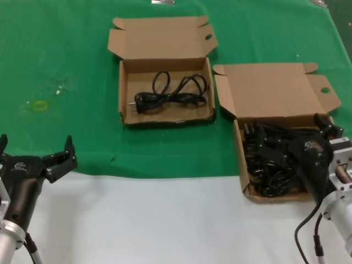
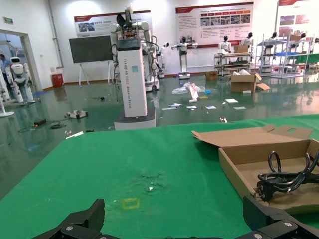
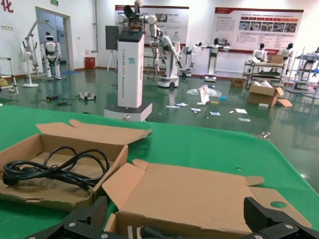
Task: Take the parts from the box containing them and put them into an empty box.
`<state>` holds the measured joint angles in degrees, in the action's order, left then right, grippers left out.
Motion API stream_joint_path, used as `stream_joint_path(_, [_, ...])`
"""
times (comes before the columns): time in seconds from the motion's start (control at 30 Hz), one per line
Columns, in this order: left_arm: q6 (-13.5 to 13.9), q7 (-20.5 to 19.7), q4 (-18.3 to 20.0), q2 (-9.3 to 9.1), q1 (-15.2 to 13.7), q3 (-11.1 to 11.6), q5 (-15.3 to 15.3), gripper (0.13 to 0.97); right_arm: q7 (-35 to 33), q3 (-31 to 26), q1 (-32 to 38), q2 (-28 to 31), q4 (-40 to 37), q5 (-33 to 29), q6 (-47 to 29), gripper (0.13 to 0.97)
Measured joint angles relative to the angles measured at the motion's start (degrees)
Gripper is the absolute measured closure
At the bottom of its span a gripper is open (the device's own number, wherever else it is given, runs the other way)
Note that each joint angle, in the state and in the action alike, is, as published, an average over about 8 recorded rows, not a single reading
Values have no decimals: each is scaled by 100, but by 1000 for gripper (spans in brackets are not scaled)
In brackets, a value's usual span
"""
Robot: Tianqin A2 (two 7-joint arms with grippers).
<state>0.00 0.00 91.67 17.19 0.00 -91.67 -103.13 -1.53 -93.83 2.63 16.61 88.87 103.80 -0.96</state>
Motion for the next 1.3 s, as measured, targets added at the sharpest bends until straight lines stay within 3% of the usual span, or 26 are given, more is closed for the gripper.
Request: stream_joint_path(1.3, [0, 0, 0, 0, 0, 0, 0, 132, 0, 1, -1, 0, 1, 0, 0, 129])
